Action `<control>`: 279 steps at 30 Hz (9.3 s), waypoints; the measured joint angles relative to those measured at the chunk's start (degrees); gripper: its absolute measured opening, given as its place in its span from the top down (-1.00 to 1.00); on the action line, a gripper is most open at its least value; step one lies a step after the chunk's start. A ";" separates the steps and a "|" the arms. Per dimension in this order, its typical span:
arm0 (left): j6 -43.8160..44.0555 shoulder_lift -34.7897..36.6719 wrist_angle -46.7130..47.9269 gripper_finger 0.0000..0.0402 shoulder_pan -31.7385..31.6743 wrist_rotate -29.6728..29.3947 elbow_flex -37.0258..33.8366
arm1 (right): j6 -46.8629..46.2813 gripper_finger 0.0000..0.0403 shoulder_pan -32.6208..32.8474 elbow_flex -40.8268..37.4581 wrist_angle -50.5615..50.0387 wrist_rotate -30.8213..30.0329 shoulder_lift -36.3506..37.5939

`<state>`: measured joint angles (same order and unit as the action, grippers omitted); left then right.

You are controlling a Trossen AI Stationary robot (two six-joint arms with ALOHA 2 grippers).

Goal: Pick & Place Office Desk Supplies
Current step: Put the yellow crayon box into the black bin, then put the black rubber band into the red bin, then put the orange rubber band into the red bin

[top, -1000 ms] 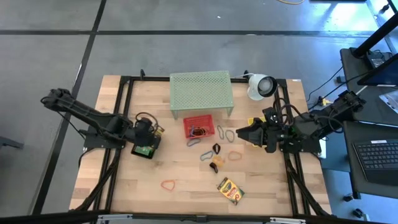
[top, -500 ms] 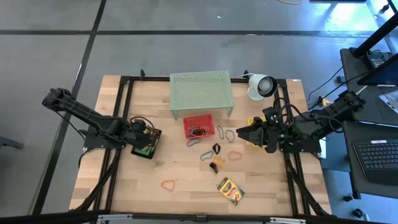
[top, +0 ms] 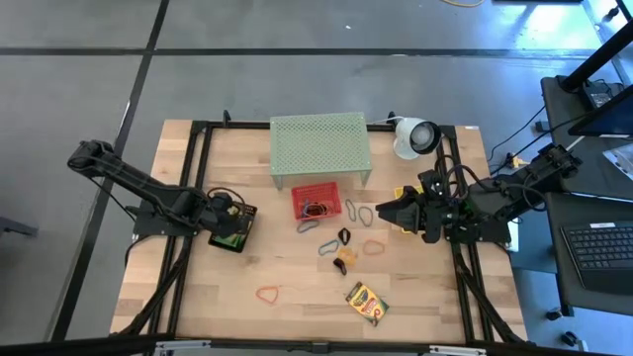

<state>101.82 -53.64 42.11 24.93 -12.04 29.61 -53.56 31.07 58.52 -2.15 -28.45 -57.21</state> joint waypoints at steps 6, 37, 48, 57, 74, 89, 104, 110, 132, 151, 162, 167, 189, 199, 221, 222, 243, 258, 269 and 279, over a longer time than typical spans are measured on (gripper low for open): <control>-0.18 -0.29 0.15 0.64 0.00 0.09 0.00 | -0.02 -0.01 0.00 0.00 0.05 0.00 -0.02; -10.27 0.42 1.40 -0.10 -0.04 0.19 0.00 | 1.09 -0.01 0.00 0.00 1.40 0.87 -0.03; -10.56 0.47 4.71 -0.09 -1.55 -0.74 0.00 | 1.55 -0.01 0.00 0.00 2.64 1.07 -0.04; -9.55 0.48 5.98 -0.08 -5.82 -1.73 0.01 | 1.57 -0.01 0.00 0.00 2.64 1.07 -0.04; -13.94 1.83 6.65 -0.06 -8.27 1.07 0.02 | 1.71 -0.01 0.00 0.00 2.62 1.07 -0.04; -17.14 1.73 14.70 -0.06 -13.42 7.56 6.43 | 1.73 -0.01 0.00 0.00 2.80 1.07 -0.04; -23.63 0.57 0.50 -0.05 -16.67 7.17 9.77 | 2.16 -0.01 0.00 0.00 2.76 1.07 -0.04; -35.75 -5.08 -29.99 0.02 -13.51 7.52 9.84 | 4.58 -0.01 0.00 0.00 -0.96 3.00 -0.02; -52.16 -26.40 -78.64 0.61 -13.41 19.48 9.77 | -14.89 0.31 -5.74 -0.04 -35.79 7.22 -13.99; -61.13 -4.65 -43.48 0.61 -10.16 1.11 9.77 | -11.33 0.08 -14.13 -0.04 -28.00 15.23 -36.00; -61.11 -2.72 -35.62 0.61 -9.97 3.22 9.77 | -16.59 0.00 -16.39 -0.04 -27.02 14.82 -43.02; -58.84 -2.68 -36.04 0.61 -9.97 3.19 9.77 | -17.80 0.00 -16.73 -0.06 -26.50 15.85 -45.48; -53.44 -2.70 -35.87 0.61 -9.85 11.31 9.77 | -18.01 0.95 -18.14 -0.04 -20.33 15.82 -48.43; -54.07 -2.70 -34.28 0.61 -7.11 11.66 9.77 | -17.98 0.98 -18.10 -0.04 -20.40 17.40 -45.20; -55.59 -3.91 -34.61 0.61 6.24 9.26 9.77 | 3.16 1.00 -30.60 14.08 -28.69 16.63 -44.62; -54.86 -4.28 -34.60 0.61 6.81 8.73 9.77 | 3.43 1.00 -31.08 14.16 -28.95 16.77 -45.27; -50.98 -9.17 -34.64 0.61 7.93 6.32 9.77 | 8.65 0.94 -33.67 14.32 -26.06 17.10 -47.78; -49.88 -9.17 -35.06 0.61 7.93 6.13 9.77 | 11.36 0.22 -33.86 14.34 -20.87 19.21 -48.54; -53.31 -9.59 -35.21 0.61 9.92 9.00 9.77 | 11.93 0.00 -30.45 17.35 -20.94 19.28 -47.65; -67.50 -21.12 -35.35 0.61 13.83 13.26 14.09 | 16.94 0.16 -23.81 27.71 -27.50 18.60 -44.65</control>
<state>34.33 -74.76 6.76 38.76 1.23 43.69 -36.63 7.26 86.23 -29.65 -9.84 -101.86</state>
